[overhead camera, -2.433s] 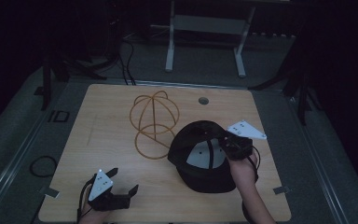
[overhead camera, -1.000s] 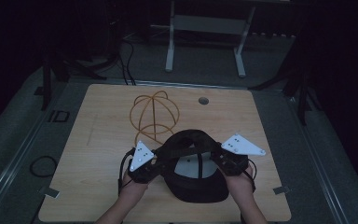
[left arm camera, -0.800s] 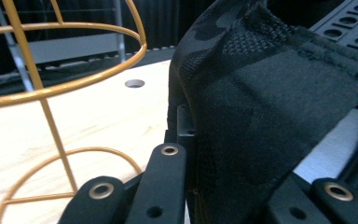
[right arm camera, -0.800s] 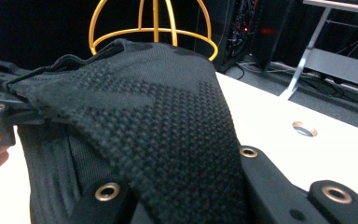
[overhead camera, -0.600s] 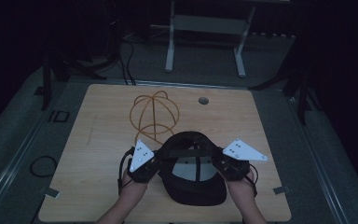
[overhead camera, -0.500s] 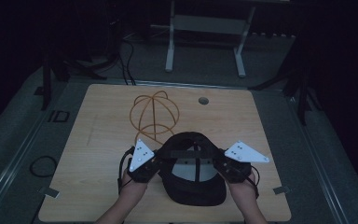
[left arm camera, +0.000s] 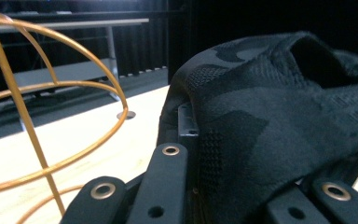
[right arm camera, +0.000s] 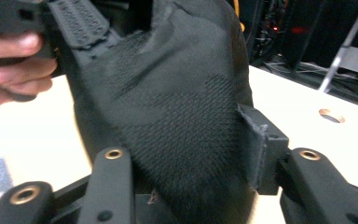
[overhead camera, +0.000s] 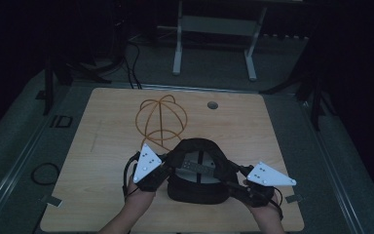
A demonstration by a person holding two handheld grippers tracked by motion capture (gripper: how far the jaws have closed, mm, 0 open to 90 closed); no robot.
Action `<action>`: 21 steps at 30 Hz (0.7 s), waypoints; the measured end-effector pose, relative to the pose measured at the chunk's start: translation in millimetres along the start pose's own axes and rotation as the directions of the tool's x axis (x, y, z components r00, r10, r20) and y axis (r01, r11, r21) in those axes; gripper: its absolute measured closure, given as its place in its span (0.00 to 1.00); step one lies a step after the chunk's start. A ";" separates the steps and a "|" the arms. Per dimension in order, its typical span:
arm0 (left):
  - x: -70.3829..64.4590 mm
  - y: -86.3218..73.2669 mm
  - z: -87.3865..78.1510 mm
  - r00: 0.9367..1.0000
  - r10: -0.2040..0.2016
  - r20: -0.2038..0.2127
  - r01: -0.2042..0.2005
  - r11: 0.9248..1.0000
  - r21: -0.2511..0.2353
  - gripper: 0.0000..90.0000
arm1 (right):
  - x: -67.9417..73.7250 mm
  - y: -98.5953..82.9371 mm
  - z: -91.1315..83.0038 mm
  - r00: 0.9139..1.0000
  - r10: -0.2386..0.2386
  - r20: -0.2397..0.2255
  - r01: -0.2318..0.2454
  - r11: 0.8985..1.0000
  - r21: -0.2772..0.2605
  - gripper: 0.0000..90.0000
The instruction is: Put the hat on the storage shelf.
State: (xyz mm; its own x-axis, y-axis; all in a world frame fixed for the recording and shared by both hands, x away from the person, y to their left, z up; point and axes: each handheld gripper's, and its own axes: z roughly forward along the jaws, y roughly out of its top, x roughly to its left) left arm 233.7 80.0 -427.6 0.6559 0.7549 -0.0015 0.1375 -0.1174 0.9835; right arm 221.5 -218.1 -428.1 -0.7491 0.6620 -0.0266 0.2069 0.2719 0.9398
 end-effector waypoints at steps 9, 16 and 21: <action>0.8 3.7 -2.9 1.000 0.022 0.000 -0.022 1.000 0.006 0.98 | -0.8 -17.6 -15.9 0.994 -0.035 -0.108 0.043 0.997 0.070 0.43; 6.8 4.0 -13.0 0.998 0.048 0.050 -0.045 0.997 -0.061 0.98 | -6.7 -27.8 -36.2 0.986 -0.044 -0.160 0.055 0.996 0.067 0.41; 16.4 2.2 -20.8 0.986 0.070 0.149 -0.057 0.994 -0.095 0.98 | -19.4 -19.1 -53.2 0.992 -0.044 -0.121 0.048 0.999 0.025 0.46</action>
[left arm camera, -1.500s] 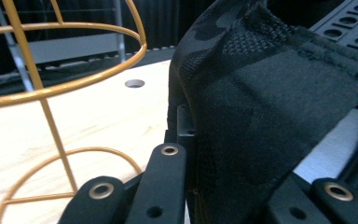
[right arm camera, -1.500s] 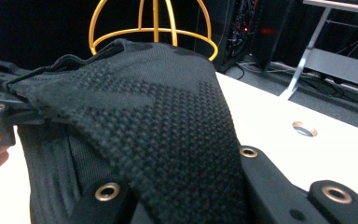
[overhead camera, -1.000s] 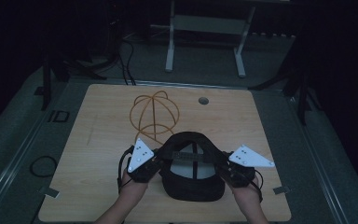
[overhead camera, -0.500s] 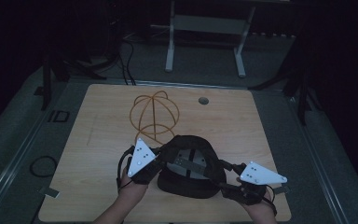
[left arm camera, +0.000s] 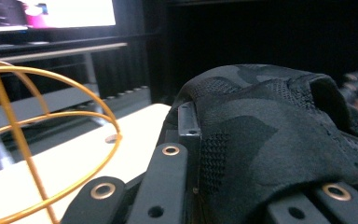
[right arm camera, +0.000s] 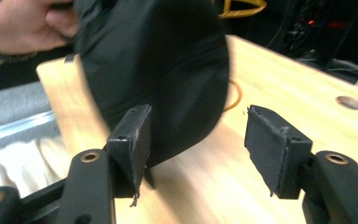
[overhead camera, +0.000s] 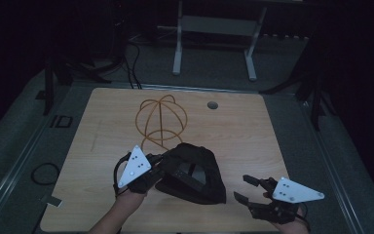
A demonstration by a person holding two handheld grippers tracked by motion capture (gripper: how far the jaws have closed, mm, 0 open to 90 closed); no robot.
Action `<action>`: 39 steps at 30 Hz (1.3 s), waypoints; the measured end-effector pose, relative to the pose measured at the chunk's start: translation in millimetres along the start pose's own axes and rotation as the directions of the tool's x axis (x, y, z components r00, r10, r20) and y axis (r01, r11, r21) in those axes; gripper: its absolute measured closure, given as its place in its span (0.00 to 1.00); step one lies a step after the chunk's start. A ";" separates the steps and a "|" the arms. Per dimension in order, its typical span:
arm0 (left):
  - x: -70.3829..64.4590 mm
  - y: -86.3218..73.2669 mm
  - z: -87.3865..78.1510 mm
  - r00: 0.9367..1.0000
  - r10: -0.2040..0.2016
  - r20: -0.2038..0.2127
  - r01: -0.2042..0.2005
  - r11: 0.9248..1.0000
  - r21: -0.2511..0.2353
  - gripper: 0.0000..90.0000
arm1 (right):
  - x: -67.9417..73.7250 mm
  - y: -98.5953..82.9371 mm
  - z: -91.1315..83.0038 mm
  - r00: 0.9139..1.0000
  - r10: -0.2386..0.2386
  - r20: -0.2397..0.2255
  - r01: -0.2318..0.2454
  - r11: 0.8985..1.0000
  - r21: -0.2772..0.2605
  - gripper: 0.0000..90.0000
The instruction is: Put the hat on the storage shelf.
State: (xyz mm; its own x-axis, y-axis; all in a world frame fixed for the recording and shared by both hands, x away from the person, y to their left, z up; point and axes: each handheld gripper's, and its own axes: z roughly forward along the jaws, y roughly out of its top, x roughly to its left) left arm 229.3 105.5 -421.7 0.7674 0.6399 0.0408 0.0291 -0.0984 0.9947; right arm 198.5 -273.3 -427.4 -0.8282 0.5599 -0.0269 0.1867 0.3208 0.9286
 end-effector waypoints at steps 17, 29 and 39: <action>20.6 4.3 -11.0 0.932 0.001 0.363 0.021 0.998 -0.057 0.98 | 24.2 45.6 36.6 0.978 -0.159 -0.132 0.155 0.987 -0.046 0.50; 11.6 8.1 -9.4 0.908 0.041 0.417 -0.015 0.998 -0.067 0.98 | 28.7 56.0 55.3 0.955 -0.206 -0.214 0.200 0.978 -0.054 0.65; 12.3 8.3 -5.4 0.919 0.041 0.393 -0.026 0.999 -0.043 0.98 | 31.1 55.8 54.9 0.954 -0.230 -0.191 0.225 0.973 -0.048 0.97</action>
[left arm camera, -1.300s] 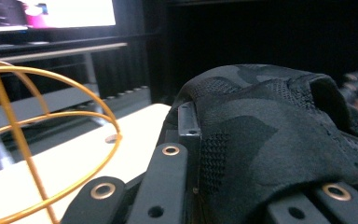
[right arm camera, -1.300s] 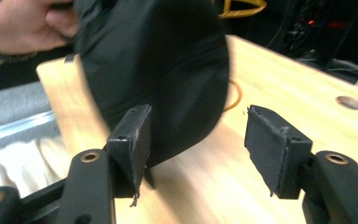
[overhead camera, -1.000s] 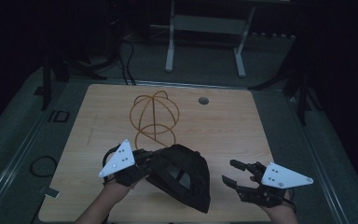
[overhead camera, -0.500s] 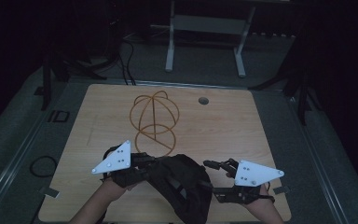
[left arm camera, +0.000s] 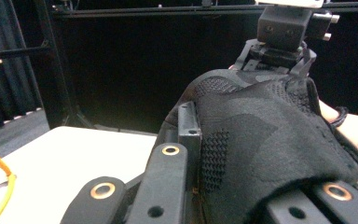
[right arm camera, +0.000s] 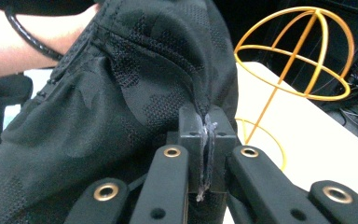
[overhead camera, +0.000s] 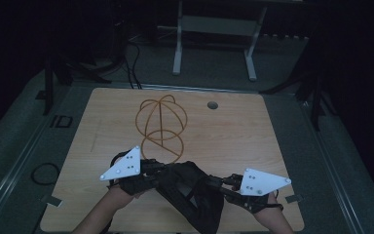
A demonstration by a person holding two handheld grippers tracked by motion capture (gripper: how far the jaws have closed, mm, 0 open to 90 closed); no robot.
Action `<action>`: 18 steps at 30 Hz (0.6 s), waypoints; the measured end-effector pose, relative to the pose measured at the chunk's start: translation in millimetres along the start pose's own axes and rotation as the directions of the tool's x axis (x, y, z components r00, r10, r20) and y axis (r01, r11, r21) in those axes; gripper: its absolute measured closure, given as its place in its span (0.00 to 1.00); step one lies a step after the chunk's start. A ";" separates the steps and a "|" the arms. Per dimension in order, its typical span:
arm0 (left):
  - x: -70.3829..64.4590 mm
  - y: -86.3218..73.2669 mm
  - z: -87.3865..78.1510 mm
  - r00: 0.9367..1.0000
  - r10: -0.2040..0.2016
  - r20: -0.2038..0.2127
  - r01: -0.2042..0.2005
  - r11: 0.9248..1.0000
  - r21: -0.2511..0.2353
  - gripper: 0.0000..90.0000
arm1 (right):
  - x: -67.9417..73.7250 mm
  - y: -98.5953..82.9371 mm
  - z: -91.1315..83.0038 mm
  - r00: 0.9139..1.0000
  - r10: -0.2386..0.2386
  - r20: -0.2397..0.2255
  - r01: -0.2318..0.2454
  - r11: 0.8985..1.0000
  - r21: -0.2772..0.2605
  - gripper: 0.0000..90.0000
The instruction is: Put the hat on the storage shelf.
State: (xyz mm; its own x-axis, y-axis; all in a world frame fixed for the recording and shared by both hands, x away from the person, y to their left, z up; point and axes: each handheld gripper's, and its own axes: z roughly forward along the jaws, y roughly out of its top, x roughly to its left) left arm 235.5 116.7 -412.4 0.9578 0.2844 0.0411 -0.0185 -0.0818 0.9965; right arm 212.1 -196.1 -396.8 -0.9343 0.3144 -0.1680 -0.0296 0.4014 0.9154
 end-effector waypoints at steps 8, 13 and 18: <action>0.1 2.3 2.2 0.999 0.013 -0.039 -0.011 0.999 0.041 0.96 | -3.2 1.2 -10.0 0.999 0.036 -0.028 -0.038 0.998 -0.047 0.98; -0.2 5.9 2.6 0.994 0.028 -0.107 -0.021 0.997 0.073 0.76 | -3.3 2.2 -20.0 0.999 0.040 -0.028 -0.042 0.997 -0.064 0.98; 1.6 4.5 -1.2 0.984 0.044 -0.173 -0.025 0.993 0.113 0.71 | -9.0 -0.2 -30.4 0.998 0.066 0.012 -0.065 0.995 -0.080 0.98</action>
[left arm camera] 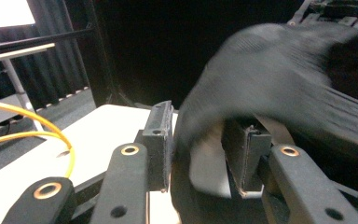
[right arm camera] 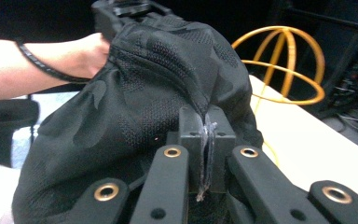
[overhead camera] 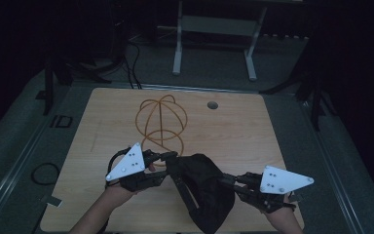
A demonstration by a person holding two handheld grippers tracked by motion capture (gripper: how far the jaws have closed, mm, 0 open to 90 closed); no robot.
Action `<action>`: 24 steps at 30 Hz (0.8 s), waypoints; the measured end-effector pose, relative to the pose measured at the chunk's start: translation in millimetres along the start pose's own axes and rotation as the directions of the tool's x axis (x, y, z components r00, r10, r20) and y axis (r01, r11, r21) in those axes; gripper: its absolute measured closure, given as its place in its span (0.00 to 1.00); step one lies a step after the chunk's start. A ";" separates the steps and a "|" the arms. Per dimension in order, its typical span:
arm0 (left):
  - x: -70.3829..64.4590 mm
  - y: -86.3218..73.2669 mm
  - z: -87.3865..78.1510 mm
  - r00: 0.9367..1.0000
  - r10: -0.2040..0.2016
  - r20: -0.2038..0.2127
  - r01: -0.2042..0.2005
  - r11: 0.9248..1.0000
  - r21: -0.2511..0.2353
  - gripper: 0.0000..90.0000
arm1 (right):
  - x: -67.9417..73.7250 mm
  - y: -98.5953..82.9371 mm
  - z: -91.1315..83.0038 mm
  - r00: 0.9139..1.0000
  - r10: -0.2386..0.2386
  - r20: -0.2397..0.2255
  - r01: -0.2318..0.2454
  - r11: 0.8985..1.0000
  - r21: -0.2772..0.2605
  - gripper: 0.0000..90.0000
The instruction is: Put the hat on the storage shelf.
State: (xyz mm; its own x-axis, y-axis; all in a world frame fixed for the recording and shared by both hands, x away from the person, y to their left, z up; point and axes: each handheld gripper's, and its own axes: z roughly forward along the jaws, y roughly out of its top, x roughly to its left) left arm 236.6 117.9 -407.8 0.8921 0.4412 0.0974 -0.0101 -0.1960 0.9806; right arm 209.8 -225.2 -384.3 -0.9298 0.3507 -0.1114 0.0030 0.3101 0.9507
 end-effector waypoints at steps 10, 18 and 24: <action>0.6 -11.2 -8.6 0.995 0.031 -0.091 -0.022 0.995 0.094 0.70 | -16.1 1.8 -23.8 0.991 0.052 0.122 -0.046 0.998 -0.052 0.98; 0.6 -31.6 -20.6 0.986 0.006 -0.165 0.018 0.989 0.147 0.70 | -27.6 4.9 -30.0 0.976 0.080 0.205 -0.069 0.996 -0.062 0.98; 2.6 -51.9 -36.1 0.965 0.001 -0.261 0.048 0.982 0.181 0.67 | -37.6 12.0 -30.8 0.961 0.081 0.265 -0.063 0.995 -0.076 0.98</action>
State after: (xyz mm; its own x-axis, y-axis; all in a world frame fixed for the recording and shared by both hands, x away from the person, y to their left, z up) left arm 223.2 160.9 -452.3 0.7434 0.6542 0.1391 0.1146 -0.3295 0.9372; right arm 233.4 -261.9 -359.7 -0.7955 0.5964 -0.1070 0.0334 0.2194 0.9751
